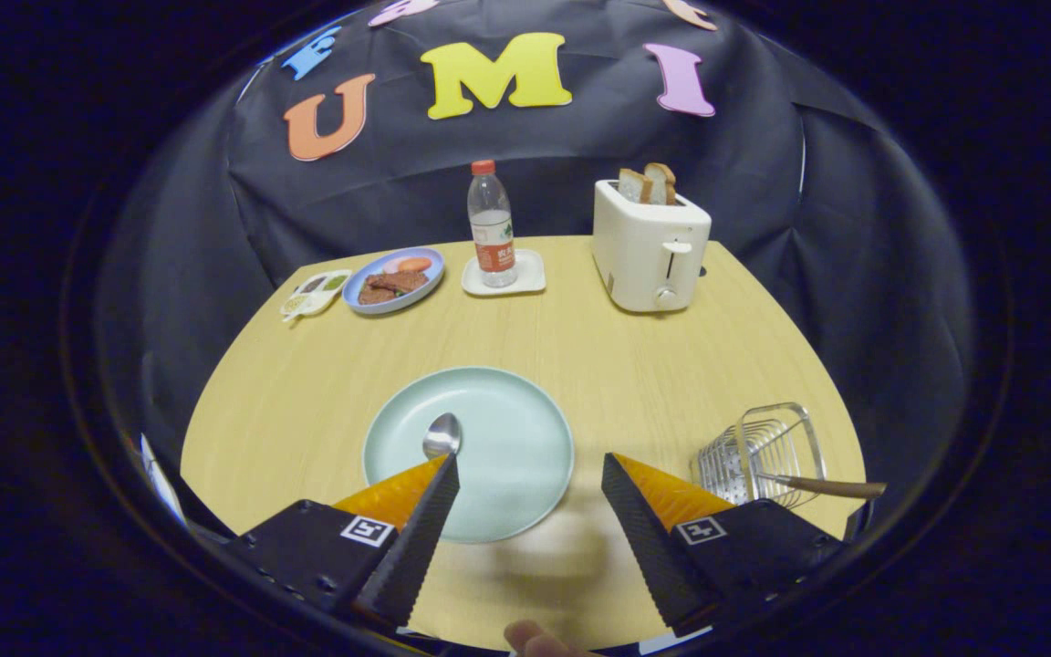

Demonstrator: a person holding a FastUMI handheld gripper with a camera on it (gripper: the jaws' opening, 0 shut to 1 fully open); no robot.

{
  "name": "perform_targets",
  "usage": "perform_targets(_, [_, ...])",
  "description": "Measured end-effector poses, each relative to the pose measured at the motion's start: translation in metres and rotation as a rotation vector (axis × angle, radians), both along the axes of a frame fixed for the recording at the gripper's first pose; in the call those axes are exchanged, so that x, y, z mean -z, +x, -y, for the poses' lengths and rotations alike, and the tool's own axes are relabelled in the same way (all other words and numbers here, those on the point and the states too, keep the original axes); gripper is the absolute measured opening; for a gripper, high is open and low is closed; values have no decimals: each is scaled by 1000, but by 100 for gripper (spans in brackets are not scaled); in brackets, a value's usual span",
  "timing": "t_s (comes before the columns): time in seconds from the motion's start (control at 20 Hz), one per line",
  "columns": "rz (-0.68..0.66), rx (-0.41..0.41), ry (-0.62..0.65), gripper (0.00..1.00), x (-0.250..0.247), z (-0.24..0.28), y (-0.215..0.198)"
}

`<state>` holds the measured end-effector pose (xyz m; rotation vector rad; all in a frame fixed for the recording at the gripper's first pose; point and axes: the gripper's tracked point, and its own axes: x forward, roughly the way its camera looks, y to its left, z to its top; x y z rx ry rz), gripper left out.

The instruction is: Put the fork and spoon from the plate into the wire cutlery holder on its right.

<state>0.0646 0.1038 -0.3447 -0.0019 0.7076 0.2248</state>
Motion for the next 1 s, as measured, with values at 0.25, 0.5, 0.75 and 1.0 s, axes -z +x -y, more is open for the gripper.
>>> perform_targets(0.25, [10,37,44,96,27,-45,-10])
perform_targets(0.5, [35,87,4,91,55,-74,-7])
perform_targets(0.75, [31,155,-39,71,76,-89,0])
perform_targets(1.0, [-30,165,-45,35,88,-91,-3])
